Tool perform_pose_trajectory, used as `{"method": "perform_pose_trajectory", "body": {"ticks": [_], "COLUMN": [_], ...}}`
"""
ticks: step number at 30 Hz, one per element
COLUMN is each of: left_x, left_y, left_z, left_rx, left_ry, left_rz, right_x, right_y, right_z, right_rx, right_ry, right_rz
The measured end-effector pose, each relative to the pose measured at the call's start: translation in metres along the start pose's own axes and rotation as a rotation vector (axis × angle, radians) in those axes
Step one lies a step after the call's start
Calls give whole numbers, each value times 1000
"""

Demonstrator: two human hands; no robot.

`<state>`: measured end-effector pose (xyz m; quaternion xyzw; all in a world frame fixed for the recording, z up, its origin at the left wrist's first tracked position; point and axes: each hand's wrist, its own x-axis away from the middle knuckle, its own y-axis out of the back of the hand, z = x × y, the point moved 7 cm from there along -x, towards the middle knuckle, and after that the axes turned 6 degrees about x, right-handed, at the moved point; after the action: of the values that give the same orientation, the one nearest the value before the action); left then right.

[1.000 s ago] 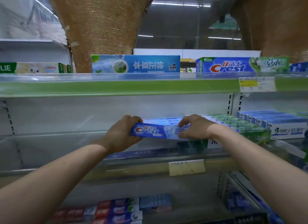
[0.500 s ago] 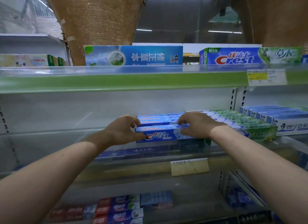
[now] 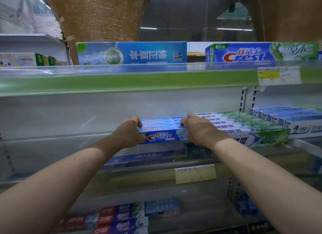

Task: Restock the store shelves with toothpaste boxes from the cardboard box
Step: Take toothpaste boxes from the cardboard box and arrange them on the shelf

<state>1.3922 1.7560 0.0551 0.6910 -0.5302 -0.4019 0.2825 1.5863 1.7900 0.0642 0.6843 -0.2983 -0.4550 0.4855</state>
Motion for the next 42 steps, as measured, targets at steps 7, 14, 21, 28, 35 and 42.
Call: {"method": "perform_pose_trajectory", "body": {"ticks": [7,14,21,28,35,42], "left_x": [-5,-1,5,10,13,36], "left_y": [-2,-1,1,-10,-15,-16], "left_z": [-10,-13,-47,-58,-65,-105], "left_rx": [-22,-116,-429,-542,-576,-480], "left_ry": [55,59,-115,-180,-193,-311], "left_rz": [32,44,-126,-152,-168,-202], "right_x": [3,5,5,6,8,29], "right_y": [11,14,17,19,18,30], "right_z": [-17,-24,-27,-23,-19,-16], "right_rx": [45,104,126,96,80,7], "right_ry": [-44,-79,-77,-47,-44,-47], "right_rz": [-23,-61,-113,-123,-53,-76]}}
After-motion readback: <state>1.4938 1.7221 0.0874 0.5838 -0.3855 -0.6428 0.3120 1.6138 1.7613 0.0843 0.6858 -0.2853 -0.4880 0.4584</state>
